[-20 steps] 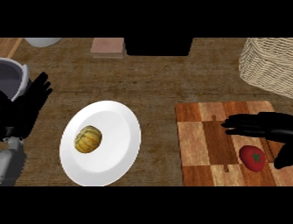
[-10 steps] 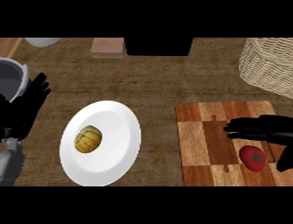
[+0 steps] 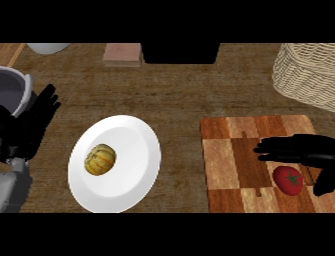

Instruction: Pick the tomato from the cutting board and place it in the basket

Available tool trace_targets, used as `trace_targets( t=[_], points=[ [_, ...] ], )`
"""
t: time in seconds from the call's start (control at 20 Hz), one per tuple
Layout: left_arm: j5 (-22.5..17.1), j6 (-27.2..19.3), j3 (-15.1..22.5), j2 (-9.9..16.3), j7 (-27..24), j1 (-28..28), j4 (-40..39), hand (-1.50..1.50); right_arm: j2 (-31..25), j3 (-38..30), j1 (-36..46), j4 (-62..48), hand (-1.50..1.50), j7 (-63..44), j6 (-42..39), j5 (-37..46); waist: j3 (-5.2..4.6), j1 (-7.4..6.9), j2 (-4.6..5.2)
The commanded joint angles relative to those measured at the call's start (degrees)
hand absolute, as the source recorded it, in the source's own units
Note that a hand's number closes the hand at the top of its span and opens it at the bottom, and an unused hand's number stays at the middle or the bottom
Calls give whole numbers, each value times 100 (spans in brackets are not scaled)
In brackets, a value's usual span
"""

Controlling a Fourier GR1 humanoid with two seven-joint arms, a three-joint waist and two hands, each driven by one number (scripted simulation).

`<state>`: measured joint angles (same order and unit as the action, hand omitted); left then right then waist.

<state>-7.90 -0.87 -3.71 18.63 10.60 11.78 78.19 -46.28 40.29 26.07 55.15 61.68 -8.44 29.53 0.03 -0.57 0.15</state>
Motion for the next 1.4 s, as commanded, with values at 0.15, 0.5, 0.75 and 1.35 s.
trace_targets(
  t=[0.15, 0.5, 0.75, 1.35],
  points=[
    [83, 72, -7, -101, -128, -326, 128, 0, 64, -54, -278, -21, -150, 815, 157, 407, -3, 34, -17],
    [-48, 247, -288, 118, 44, 209, -162, 0, 283, 2, -357, -188, 150, 998, 936, 940, -1, 52, -6],
    [42, 280, -126, -77, -178, -455, 182, 0, 564, 90, -515, -204, 150, 861, 1103, 1161, -1, 10, -14],
    [40, 94, -329, 99, 180, -219, 91, 0, 2753, -1347, -846, 361, 150, -5593, 920, 111, -42, 315, -120]
  ],
)
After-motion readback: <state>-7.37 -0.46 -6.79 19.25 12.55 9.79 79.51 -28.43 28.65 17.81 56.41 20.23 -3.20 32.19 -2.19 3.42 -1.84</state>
